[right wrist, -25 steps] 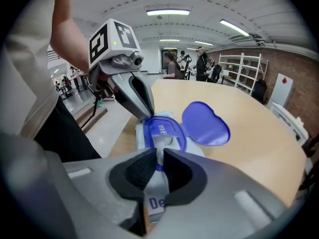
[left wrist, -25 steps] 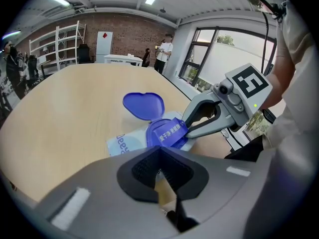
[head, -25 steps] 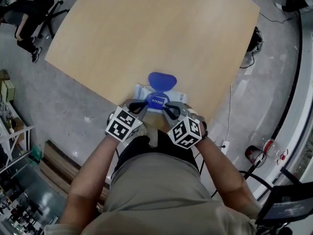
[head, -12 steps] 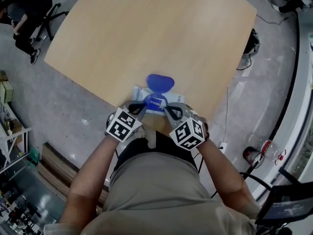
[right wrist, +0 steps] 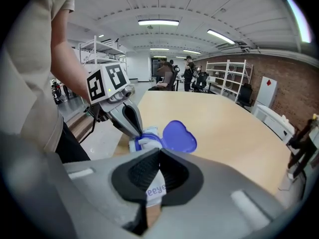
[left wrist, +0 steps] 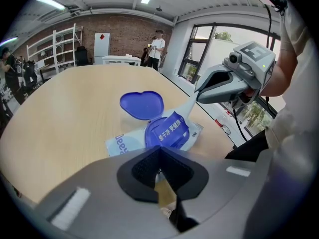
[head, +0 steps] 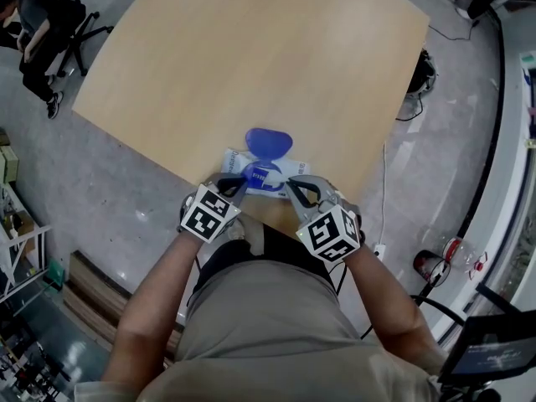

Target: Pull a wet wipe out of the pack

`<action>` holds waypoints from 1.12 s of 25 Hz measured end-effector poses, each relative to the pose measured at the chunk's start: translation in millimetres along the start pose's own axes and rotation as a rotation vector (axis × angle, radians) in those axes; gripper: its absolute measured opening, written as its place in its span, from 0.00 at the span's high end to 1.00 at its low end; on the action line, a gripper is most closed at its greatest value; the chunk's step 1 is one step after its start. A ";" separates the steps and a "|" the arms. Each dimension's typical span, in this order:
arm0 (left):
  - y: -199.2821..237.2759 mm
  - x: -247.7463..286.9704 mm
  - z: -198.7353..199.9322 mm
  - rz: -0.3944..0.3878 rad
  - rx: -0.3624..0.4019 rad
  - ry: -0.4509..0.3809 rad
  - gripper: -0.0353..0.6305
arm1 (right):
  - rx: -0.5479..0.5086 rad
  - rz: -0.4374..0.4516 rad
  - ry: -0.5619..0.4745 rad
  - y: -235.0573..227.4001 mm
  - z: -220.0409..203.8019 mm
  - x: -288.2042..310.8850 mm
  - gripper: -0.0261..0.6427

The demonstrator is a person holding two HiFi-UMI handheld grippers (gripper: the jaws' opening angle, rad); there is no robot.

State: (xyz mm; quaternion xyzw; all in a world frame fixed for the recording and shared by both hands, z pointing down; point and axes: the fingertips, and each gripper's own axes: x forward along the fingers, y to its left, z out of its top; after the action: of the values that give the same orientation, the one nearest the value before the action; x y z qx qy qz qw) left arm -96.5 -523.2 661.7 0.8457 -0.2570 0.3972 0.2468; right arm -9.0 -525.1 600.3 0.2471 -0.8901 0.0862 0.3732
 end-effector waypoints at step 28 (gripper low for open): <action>-8.2 -41.6 -14.7 0.001 0.047 -0.085 0.94 | 0.065 -0.262 -0.139 -10.4 61.6 -100.9 0.96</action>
State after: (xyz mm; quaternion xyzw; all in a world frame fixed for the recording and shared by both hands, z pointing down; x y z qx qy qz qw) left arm -122.3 -498.0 634.9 0.8673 -0.2583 0.3670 0.2155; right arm 18.4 -517.0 485.2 0.3784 -0.8707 0.0481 0.3106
